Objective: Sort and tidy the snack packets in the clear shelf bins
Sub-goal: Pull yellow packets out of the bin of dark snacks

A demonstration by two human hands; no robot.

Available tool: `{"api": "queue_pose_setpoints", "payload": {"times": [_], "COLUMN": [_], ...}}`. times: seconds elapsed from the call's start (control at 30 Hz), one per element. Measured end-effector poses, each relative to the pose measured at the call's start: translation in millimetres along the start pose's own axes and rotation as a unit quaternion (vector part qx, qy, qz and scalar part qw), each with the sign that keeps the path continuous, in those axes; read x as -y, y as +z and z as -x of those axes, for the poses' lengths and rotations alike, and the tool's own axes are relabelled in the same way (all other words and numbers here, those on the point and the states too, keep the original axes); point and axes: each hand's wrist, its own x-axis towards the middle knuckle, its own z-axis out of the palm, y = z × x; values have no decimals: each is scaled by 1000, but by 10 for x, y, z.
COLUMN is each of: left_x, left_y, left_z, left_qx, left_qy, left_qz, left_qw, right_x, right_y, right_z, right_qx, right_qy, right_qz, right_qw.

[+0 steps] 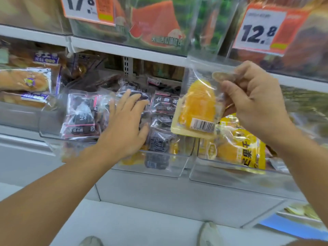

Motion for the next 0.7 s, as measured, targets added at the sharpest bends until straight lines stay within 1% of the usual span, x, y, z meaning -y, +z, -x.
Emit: {"api": "queue_pose_setpoints", "payload": {"times": [0.07, 0.1, 0.17, 0.2, 0.27, 0.3, 0.37, 0.4, 0.47, 0.53, 0.6, 0.63, 0.7], "left_x": [-92, -115, -156, -176, -197, -205, -246, -268, -300, -334, -331, -334, -299], "left_y": [85, 98, 99, 68, 9, -10, -27, -24, -17, -36, -44, -54, -71], "left_z": [-17, -28, -68, -85, -108, -104, -77, -61, -37, -20, -34, -45, -66], "left_qx": [29, 41, 39, 27, -2, -8, -12, -20, -47, -77, -100, -97, -57], "left_qy": [29, 41, 59, 55, 43, 41, 49, 53, 45, 11, -46, -79, -143], "left_qz": [38, 49, 81, 112, 165, 171, 159, 155, 164, 186, 216, 232, 248], "left_qw": [998, 997, 994, 992, 985, 984, 986, 986, 984, 979, 970, 965, 956], "right_x": [-116, -179, -268, -272, -249, -249, -238, -244, -248, -219, -214, -220, -206], "right_y": [-168, -238, -398, -476, -613, -650, -630, -605, -573, -565, -561, -574, -649], "right_z": [39, 56, 104, 124, 150, 150, 168, 181, 183, 180, 200, 203, 180], "right_qx": [-44, -53, -50, -42, -7, 31, 127, 159, 180, 204, 248, 268, 299], "right_qy": [-2, -7, -22, -40, -93, -111, -118, -121, -130, -84, -27, 5, 66], "right_qz": [26, 53, 103, 123, 201, 254, 336, 348, 328, 266, 234, 235, 236], "right_qw": [999, 997, 993, 991, 975, 960, 926, 916, 918, 938, 940, 934, 922]}}
